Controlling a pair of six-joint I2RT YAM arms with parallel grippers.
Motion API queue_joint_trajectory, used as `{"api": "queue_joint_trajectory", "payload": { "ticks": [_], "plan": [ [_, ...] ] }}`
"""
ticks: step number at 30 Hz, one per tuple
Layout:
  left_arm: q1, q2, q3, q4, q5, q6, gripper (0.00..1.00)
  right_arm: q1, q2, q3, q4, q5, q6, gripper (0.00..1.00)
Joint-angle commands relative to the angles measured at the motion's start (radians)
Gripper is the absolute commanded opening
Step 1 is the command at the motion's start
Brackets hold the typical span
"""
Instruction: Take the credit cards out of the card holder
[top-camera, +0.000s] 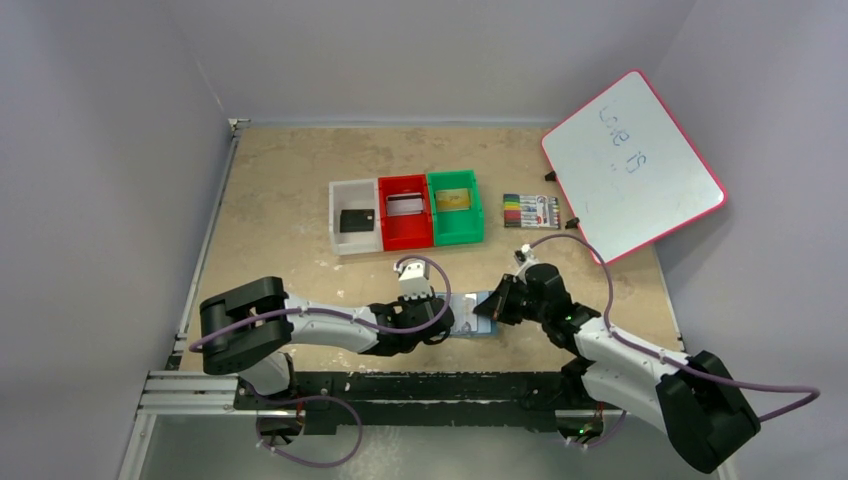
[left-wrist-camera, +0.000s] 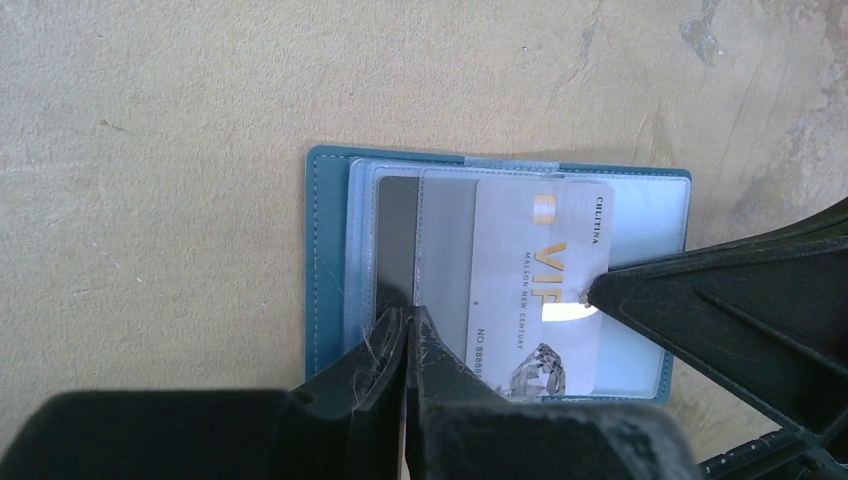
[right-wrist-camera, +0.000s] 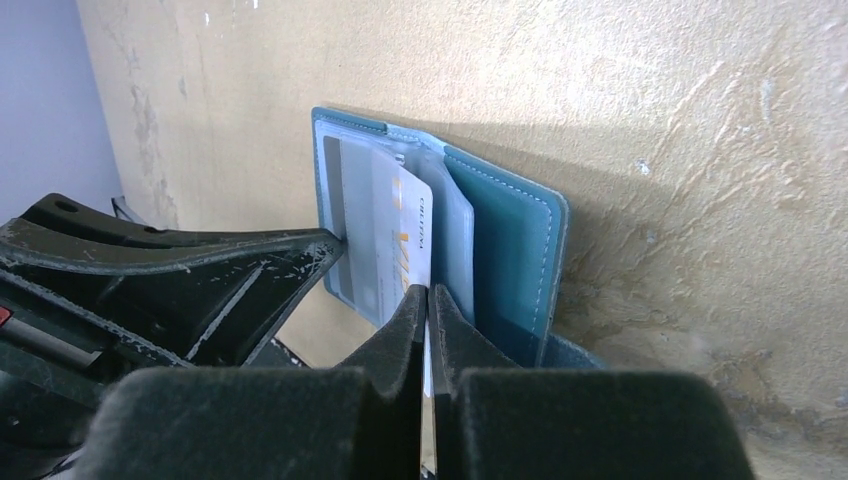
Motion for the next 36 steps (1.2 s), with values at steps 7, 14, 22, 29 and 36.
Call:
{"api": "queue_joint_trajectory", "payload": {
  "ticks": [7,14,22,29,36],
  "plan": [
    [-0.014,-0.031,0.016,-0.079,-0.005,0.066,0.16,-0.007,0.04,-0.014,0.167,-0.041,0.043,0.0],
    [-0.02,-0.134,0.041,-0.083,-0.032,0.109,0.27,-0.007,0.047,-0.007,0.144,-0.005,0.03,0.0],
    [-0.02,-0.08,0.082,0.002,0.045,0.146,0.3,-0.006,0.04,-0.019,0.148,0.002,0.028,0.0],
    [-0.017,0.055,0.122,-0.007,0.092,0.126,0.25,-0.007,0.024,-0.027,0.145,0.005,0.034,0.0],
    [-0.017,0.094,0.098,-0.006,0.105,0.097,0.16,-0.007,-0.008,-0.048,0.172,-0.003,0.05,0.01]
  ]
}}
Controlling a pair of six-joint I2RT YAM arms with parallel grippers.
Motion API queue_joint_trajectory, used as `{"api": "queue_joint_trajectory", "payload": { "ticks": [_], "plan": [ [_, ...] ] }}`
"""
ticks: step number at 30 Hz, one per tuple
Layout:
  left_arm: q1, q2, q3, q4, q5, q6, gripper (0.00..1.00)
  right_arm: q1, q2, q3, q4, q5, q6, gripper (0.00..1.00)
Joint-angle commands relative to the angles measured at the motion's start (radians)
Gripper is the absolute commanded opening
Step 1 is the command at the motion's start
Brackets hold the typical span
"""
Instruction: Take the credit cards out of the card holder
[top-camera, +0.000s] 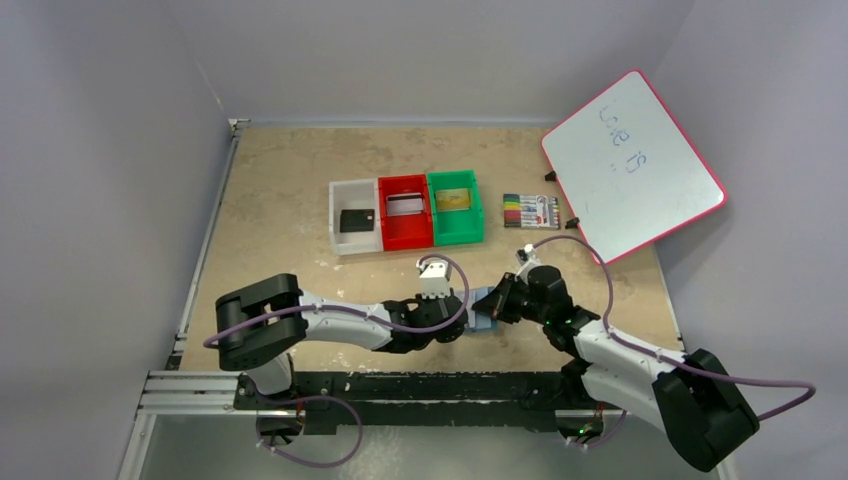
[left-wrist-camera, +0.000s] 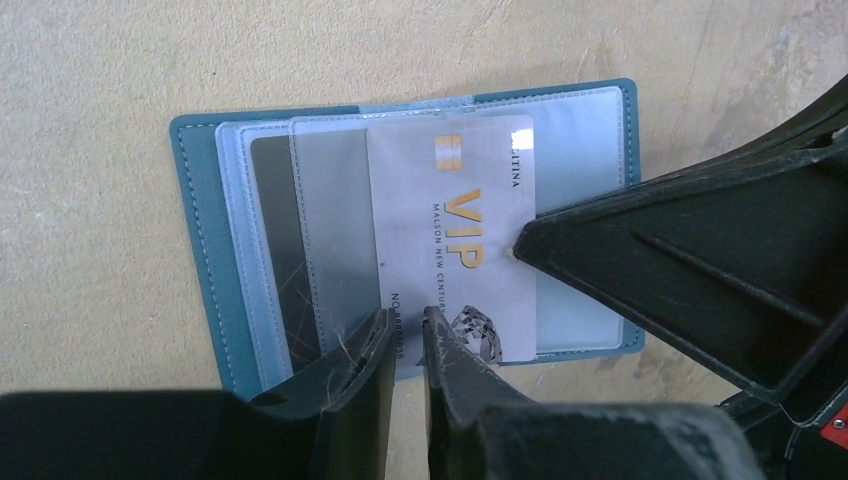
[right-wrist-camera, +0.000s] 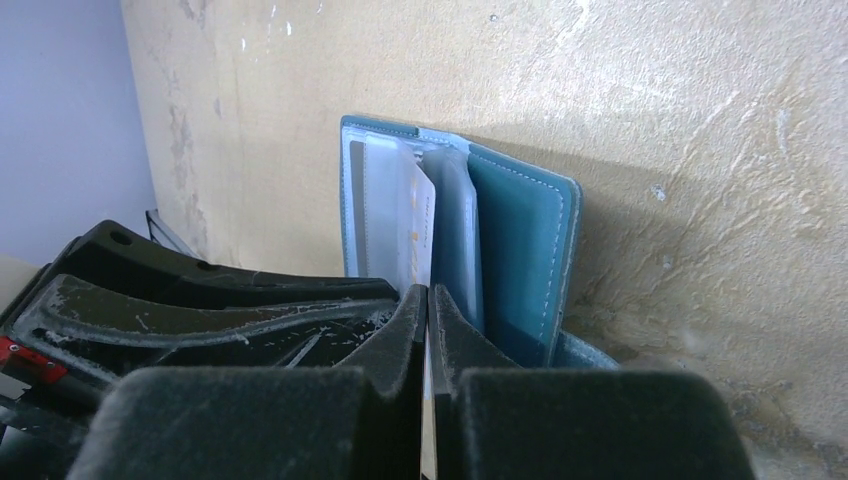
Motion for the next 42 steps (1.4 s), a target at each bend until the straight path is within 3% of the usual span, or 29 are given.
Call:
{"api": "queue_joint_trajectory", "payload": {
  "ticks": [1,4,9,14,16,19,26,34,42],
  "plan": [
    [-0.004,0.022,-0.007,-0.006,0.022,-0.023,0.14,-0.002,-0.023,-0.014,0.064,-0.001,0.019,0.03],
    [-0.005,0.021,-0.03,0.007,0.03,-0.034,0.1,-0.004,-0.01,-0.033,0.127,-0.033,0.046,0.1],
    [-0.004,0.012,-0.042,0.013,0.03,-0.041,0.07,-0.003,0.038,-0.056,0.212,-0.052,0.083,0.13],
    [-0.005,0.009,-0.044,0.013,0.024,-0.04,0.06,-0.003,0.083,-0.048,0.25,-0.09,0.067,0.12],
    [-0.005,0.007,-0.045,0.011,0.021,-0.041,0.06,-0.003,0.084,-0.047,0.249,-0.093,0.063,0.08],
    [-0.005,-0.001,-0.048,-0.003,0.004,-0.05,0.06,-0.003,0.054,-0.04,0.205,-0.059,0.057,0.0],
    [-0.005,-0.051,-0.071,-0.069,-0.073,-0.077,0.08,-0.002,-0.019,-0.007,-0.011,0.073,0.007,0.0],
    [-0.005,-0.086,-0.084,-0.116,-0.12,-0.103,0.08,-0.003,0.206,-0.008,0.214,-0.006,-0.002,0.0],
    [-0.005,-0.275,-0.112,-0.248,-0.24,-0.141,0.11,0.014,0.381,0.016,0.405,-0.058,0.037,0.0]
  ]
}}
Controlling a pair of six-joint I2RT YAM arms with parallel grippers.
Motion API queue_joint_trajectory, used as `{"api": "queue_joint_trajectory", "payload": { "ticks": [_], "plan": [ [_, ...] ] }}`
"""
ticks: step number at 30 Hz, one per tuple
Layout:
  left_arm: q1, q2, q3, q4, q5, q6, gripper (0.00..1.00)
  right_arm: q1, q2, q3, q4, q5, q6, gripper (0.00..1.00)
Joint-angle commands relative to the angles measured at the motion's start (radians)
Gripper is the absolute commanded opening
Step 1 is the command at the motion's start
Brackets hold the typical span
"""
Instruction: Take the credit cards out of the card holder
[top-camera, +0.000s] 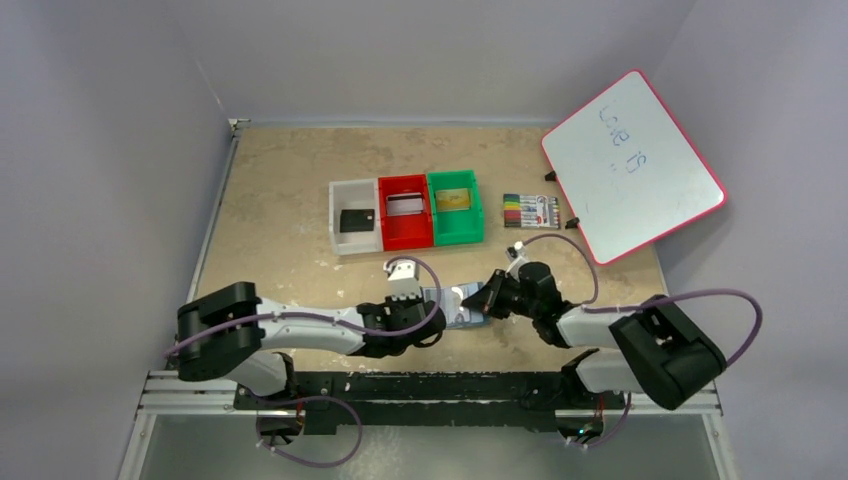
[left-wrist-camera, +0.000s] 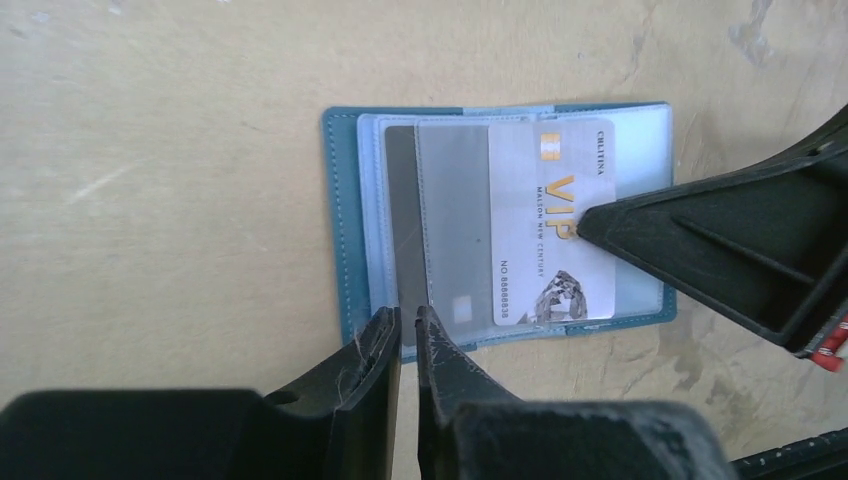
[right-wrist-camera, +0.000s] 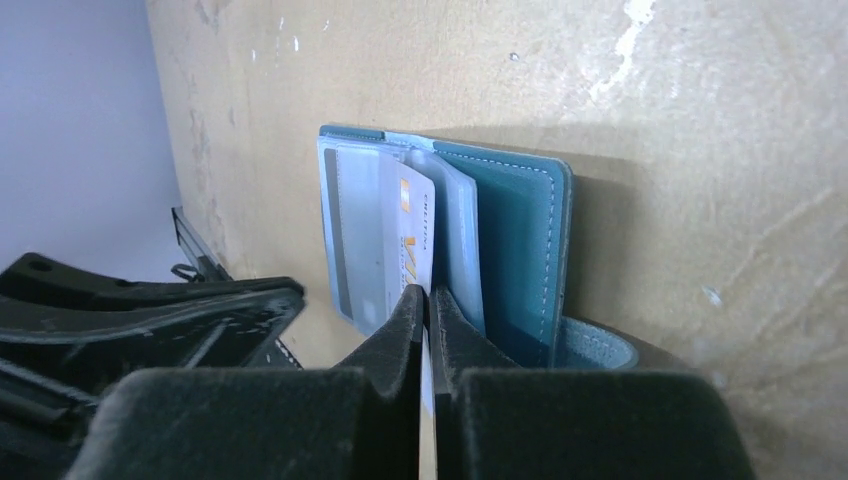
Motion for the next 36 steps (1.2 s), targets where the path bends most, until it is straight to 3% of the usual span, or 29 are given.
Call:
{"api": "queue_joint_trajectory", "payload": {
  "ticks": [1,9,13,31,36],
  "plan": [
    [-0.002,-0.141,-0.01,-0.108,-0.12,-0.036,0.12,0.024,0.104,0.03,0.103,-0.01,0.008,0.0],
    [-0.003,-0.257,-0.021,-0.168,-0.15,-0.034,0.13,0.175,0.312,0.121,0.269,0.031,0.099,0.0],
    [-0.002,-0.256,-0.043,-0.157,-0.142,-0.043,0.13,0.183,0.348,0.142,0.273,0.031,0.105,0.0],
    [-0.002,-0.133,-0.09,0.017,-0.074,-0.026,0.14,0.146,0.112,0.193,-0.081,0.034,-0.01,0.0],
    [0.0,-0.083,-0.086,0.081,-0.044,-0.005,0.14,0.138,0.061,0.174,-0.094,0.045,-0.005,0.0]
  ]
}}
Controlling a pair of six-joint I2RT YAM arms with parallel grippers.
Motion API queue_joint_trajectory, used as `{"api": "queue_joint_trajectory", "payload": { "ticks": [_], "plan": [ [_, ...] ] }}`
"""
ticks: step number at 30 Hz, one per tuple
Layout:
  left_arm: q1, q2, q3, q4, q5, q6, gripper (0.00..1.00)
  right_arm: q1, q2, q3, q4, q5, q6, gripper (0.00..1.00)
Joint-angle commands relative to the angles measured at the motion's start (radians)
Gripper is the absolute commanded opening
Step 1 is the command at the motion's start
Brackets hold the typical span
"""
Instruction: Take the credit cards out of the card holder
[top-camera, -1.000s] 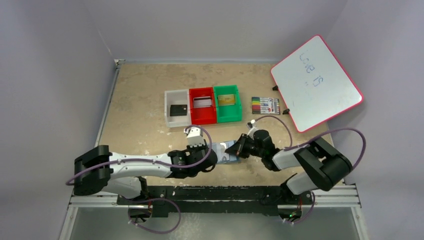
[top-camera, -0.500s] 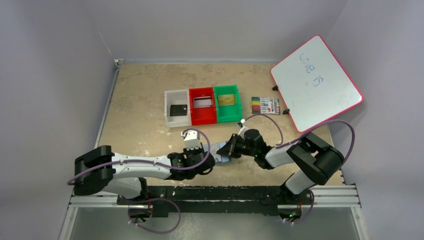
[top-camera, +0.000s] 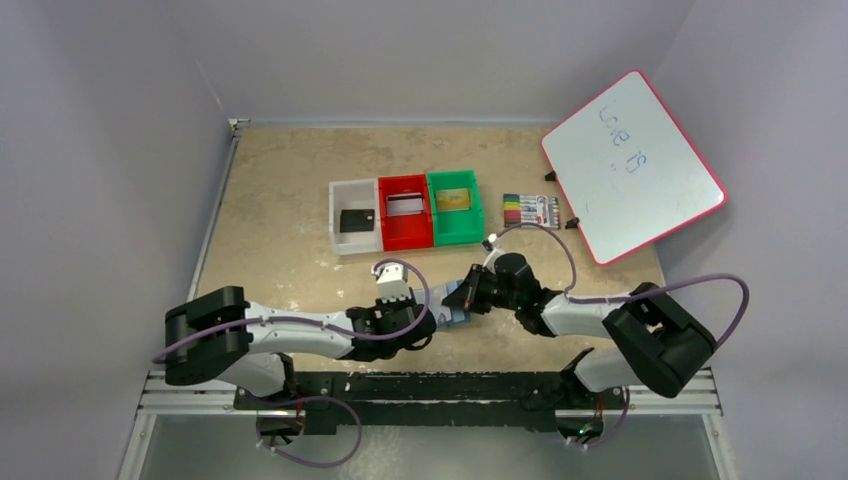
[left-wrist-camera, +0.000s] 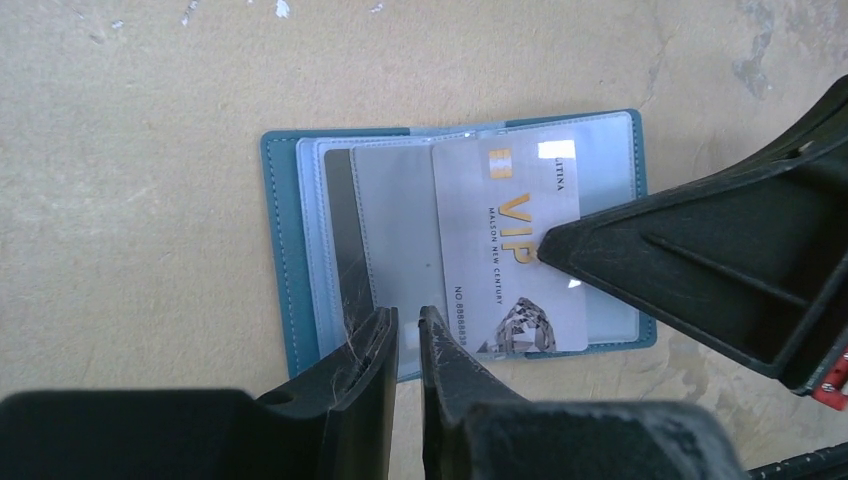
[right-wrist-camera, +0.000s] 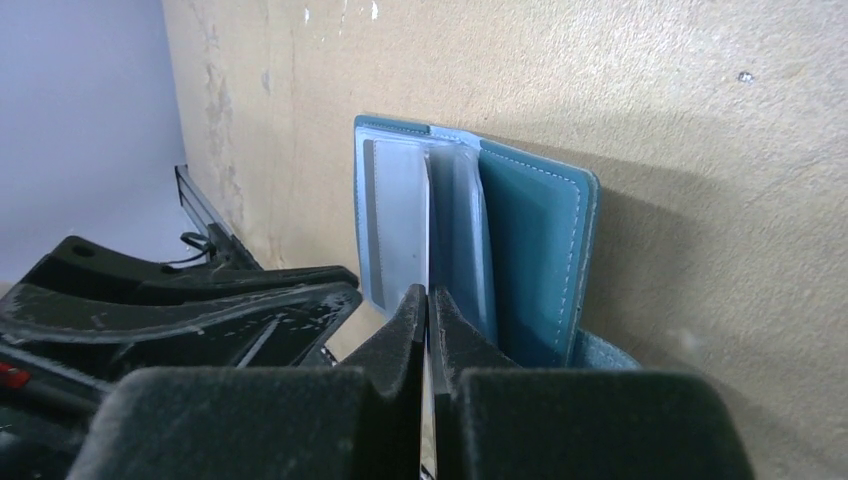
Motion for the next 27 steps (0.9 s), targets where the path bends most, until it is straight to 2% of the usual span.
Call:
{"api": "queue_joint_trajectory", "payload": {
  "ticks": [1,7,11,18,27],
  "plan": [
    [0.001,0.041,0.002,0.097,0.024,0.04,0.14,-0.011,-0.052,0.008,-0.054,0.017,-0.031,0.0],
    [0.01,0.134,0.042,0.063,0.023,0.005,0.12,-0.019,-0.092,0.007,-0.091,0.023,-0.041,0.0],
    [0.018,0.17,0.038,0.043,0.039,-0.029,0.09,-0.036,-0.148,0.015,-0.18,0.063,-0.072,0.0],
    [0.018,0.146,0.023,0.042,0.036,-0.023,0.09,-0.074,-0.328,0.04,-0.41,0.193,-0.145,0.0],
    [0.017,0.092,0.094,0.057,0.044,0.086,0.14,-0.074,-0.48,0.113,-0.418,0.208,-0.277,0.0]
  ]
}}
